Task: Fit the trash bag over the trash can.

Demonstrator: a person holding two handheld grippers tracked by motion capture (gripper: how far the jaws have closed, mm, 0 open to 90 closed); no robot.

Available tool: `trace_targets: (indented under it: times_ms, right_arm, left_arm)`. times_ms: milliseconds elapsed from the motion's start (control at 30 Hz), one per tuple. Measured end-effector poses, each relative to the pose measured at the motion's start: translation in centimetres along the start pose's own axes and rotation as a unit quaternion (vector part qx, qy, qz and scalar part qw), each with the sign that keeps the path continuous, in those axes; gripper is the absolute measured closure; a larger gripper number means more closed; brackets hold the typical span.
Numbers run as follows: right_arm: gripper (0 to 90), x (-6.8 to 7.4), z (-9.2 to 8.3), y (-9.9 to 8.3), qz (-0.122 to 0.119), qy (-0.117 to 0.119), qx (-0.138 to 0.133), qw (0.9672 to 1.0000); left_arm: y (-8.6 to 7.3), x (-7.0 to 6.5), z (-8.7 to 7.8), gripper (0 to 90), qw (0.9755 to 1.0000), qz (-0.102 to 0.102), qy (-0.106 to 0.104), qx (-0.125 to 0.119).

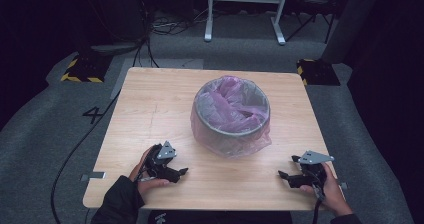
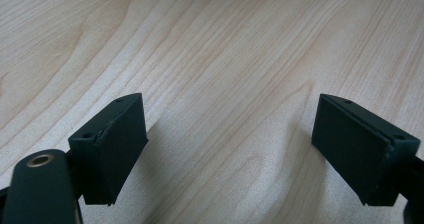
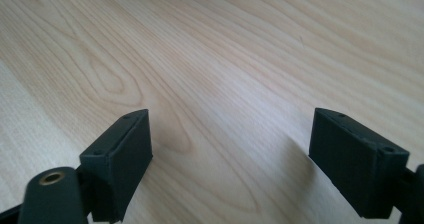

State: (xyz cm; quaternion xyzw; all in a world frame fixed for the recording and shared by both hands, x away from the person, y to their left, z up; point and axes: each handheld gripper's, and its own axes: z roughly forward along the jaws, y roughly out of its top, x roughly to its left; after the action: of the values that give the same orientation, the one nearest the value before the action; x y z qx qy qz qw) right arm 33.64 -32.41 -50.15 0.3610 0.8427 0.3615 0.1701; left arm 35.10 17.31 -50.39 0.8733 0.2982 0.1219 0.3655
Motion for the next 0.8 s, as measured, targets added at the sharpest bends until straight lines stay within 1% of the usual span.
trace_targets:
  times_ms: [33, 67, 100, 233, 367, 433, 800]
  right_arm:
    - [16.7, -0.3, -0.2, -0.4, 0.012, 0.001, -0.004, 0.9999]
    - [16.5, -0.5, -0.3, -0.6, 0.018, -0.001, -0.007, 0.9998]
    - [16.5, -0.7, -0.5, -0.8, 0.024, -0.009, -0.007, 0.9997]
    - [16.2, -1.3, -1.3, -1.5, 0.030, -0.015, -0.007, 0.9994]
    - [15.9, -1.9, -1.7, -1.9, 0.036, -0.021, -0.006, 0.9991]
    - [14.5, -1.9, -1.6, -1.9, 0.037, -0.024, -0.005, 0.9990]
    - [13.1, -2.0, -1.5, -1.8, 0.039, -0.026, -0.003, 0.9989]
  left_arm:
    - [0.0, 0.0, 0.0, 13.8, 1.0000, 0.000, -0.001, 0.000]
    - [0.0, 0.0, 0.0, 13.8, 1.0000, 0.000, 0.000, 0.000]
    - [0.0, 0.0, 0.0, 13.8, 1.0000, 0.000, 0.000, 0.000]
    - [0.0, 0.0, 0.0, 13.8, 1.0000, 0.000, 0.000, 0.000]
    - [0.0, 0.0, 0.0, 13.8, 1.0000, -0.001, 0.001, 0.000]
    - [0.0, -0.1, 0.0, 14.0, 1.0000, -0.002, 0.001, 0.000]
    - [0.0, 0.0, 0.0, 13.9, 1.0000, 0.001, -0.002, 0.000]
